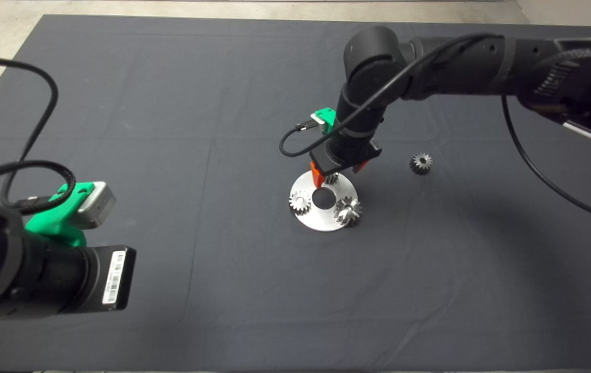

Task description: Remove an incorrectly installed larger gear and replace it with the correct smaller gear

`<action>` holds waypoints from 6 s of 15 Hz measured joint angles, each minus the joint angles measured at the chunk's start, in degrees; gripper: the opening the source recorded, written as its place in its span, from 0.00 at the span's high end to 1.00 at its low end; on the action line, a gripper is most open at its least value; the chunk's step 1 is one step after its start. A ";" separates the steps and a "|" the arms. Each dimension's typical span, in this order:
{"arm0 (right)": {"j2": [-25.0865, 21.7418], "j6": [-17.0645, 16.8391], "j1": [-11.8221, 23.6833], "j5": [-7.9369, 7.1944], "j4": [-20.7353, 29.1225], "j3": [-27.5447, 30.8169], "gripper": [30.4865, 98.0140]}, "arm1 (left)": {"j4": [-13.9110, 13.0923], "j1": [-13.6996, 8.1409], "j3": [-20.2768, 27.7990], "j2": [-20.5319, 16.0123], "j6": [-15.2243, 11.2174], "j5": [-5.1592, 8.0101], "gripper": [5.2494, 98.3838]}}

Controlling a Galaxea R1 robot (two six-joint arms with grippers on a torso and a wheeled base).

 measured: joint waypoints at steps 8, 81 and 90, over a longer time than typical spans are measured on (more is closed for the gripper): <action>-0.20 -0.01 -1.66 0.09 -2.43 -0.09 0.30 | 0.00 -0.02 0.00 1.08 0.00 0.00 1.00; -3.01 9.55 -4.83 -1.00 0.55 5.95 0.72 | 0.02 0.00 0.00 1.85 -0.04 0.00 1.00; -7.92 11.21 3.52 0.73 4.98 10.95 0.74 | 0.04 0.00 0.00 4.13 -0.87 0.00 1.00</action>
